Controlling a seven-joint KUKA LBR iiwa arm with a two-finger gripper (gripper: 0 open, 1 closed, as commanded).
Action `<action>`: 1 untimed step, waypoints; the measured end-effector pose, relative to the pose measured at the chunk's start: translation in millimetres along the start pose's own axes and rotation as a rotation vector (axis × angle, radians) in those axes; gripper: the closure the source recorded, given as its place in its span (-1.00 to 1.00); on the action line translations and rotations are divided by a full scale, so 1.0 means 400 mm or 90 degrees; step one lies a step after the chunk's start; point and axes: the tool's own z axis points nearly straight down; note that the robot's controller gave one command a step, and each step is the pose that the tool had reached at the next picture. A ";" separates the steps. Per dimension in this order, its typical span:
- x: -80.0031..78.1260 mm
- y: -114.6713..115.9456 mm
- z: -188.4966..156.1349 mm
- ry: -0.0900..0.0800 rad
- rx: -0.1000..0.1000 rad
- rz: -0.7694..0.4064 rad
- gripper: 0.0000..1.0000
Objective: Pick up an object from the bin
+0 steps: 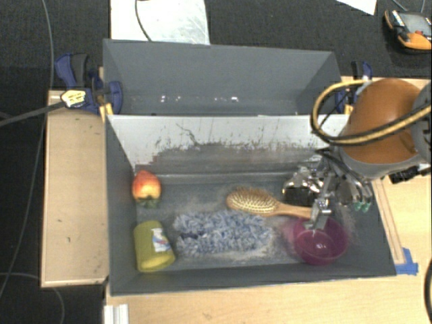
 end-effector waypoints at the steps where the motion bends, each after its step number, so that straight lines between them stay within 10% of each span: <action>1: -0.004 0.001 -0.011 -0.005 0.000 -0.002 -1.00</action>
Offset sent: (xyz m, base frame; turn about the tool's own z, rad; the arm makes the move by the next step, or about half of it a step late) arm 0.0204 -0.0015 -0.0973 0.0288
